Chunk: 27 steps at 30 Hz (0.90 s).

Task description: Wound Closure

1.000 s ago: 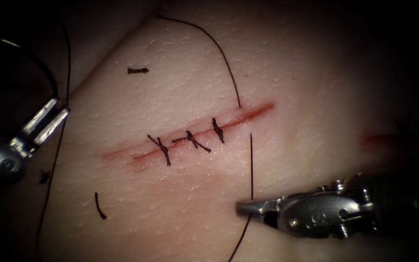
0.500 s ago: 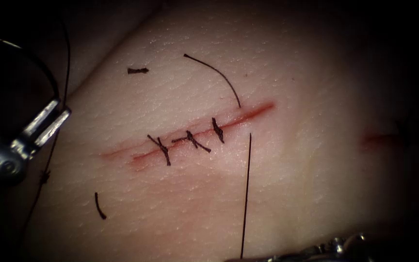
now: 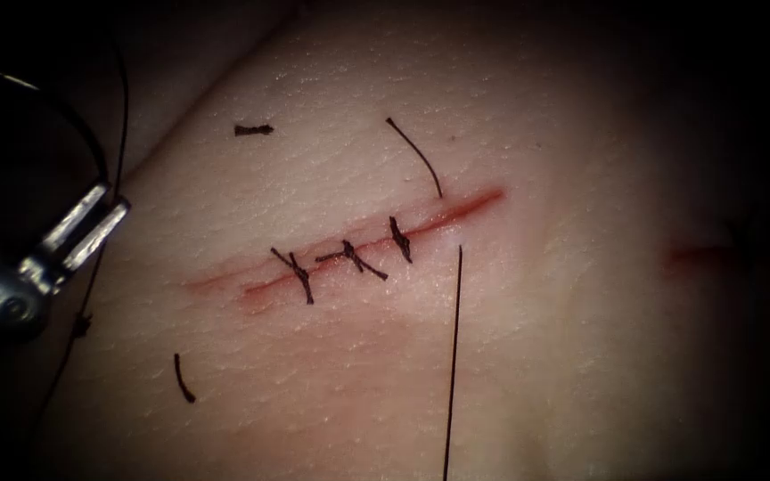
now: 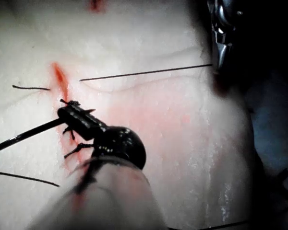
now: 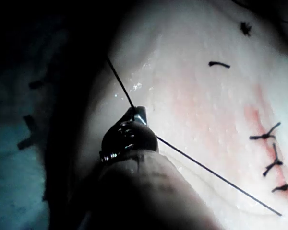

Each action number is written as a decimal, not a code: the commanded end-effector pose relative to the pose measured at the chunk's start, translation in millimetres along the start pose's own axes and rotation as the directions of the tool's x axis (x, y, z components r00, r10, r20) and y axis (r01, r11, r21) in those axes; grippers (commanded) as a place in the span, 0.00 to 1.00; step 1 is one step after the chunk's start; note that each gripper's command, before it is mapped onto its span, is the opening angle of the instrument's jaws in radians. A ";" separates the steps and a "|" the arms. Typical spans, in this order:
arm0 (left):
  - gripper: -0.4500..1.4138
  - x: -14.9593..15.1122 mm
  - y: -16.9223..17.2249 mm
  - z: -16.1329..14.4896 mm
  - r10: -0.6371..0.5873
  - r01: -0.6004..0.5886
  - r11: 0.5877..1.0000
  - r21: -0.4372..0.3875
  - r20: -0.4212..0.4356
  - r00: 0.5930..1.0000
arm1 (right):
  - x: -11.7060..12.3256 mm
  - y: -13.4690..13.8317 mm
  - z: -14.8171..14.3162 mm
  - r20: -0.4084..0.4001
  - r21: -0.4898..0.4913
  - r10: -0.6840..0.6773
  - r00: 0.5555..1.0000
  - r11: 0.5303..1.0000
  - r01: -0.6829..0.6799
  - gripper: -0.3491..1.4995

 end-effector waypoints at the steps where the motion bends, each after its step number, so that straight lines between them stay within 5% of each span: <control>1: 0.00 -0.2 0.9 0.2 -0.001 0.001 1.000 -0.002 0.000 1.000 | 0.2 -0.8 0.8 -0.003 0.004 0.007 1.000 1.000 -0.007 0.00; 8: 0.00 -0.2 0.9 0.2 0.000 0.000 1.000 -0.005 0.002 1.000 | 0.1 -1.1 0.3 -0.005 0.015 0.027 1.000 1.000 -0.027 0.00; 9: 0.00 -0.2 0.9 0.2 0.000 0.000 1.000 -0.005 0.002 1.000 | 0.0 -0.9 0.1 -0.002 0.021 0.071 0.997 0.997 -0.071 0.06; 12: 0.00 -0.2 0.9 0.2 0.000 0.000 1.000 -0.004 0.002 1.000 | -0.8 0.5 -1.3 0.053 -0.013 0.138 0.989 0.990 -0.138 0.84; 13: 0.00 -0.2 0.9 0.2 0.000 0.000 1.000 -0.004 0.002 1.000 | -1.3 1.0 -2.0 0.060 -0.037 0.152 0.987 0.988 -0.150 0.90; 21: 0.00 0.0 1.1 0.3 0.001 -0.001 1.000 -0.007 0.000 1.000 | -7.0 7.2 -9.1 0.143 -0.150 0.251 0.957 0.962 -0.230 0.94; 27: 0.00 0.1 1.2 0.2 0.001 -0.001 1.000 -0.007 0.000 1.000 | -10.1 11.7 -10.7 0.171 -0.208 0.292 0.941 0.944 -0.255 0.91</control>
